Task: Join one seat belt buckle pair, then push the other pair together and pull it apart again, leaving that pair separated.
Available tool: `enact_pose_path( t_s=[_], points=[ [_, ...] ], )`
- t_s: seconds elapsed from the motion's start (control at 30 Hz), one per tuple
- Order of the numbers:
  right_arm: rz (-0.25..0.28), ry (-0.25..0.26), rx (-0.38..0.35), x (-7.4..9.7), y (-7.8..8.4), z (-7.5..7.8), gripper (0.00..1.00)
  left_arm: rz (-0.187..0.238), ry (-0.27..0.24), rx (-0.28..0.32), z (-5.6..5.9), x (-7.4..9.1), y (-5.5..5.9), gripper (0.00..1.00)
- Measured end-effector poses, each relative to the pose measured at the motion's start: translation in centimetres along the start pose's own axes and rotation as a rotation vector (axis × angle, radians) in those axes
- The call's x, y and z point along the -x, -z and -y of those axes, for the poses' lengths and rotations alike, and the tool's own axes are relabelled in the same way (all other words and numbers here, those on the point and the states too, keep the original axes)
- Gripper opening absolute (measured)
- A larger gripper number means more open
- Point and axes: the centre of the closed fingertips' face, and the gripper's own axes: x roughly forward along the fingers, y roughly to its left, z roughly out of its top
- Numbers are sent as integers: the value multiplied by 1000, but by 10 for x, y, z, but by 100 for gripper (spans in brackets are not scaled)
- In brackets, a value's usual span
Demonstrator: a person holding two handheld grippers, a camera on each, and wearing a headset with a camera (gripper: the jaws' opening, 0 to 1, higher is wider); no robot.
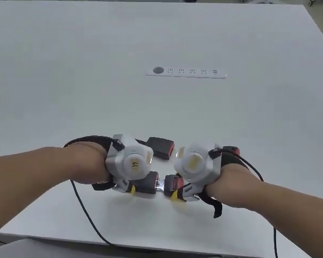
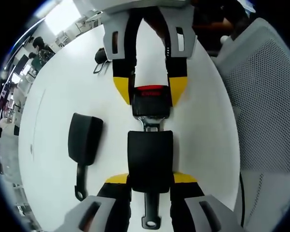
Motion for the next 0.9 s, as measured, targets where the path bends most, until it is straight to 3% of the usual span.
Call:
enact_pose_path(
  t_s=[0.2, 0.9],
  points=[
    [0, 4, -9, -1, -2, 0, 32, 32, -3, 23, 0, 0, 1, 31],
    [-4, 24, -28, 0, -3, -3, 32, 30, -4, 23, 0, 0, 1, 31]
  ],
)
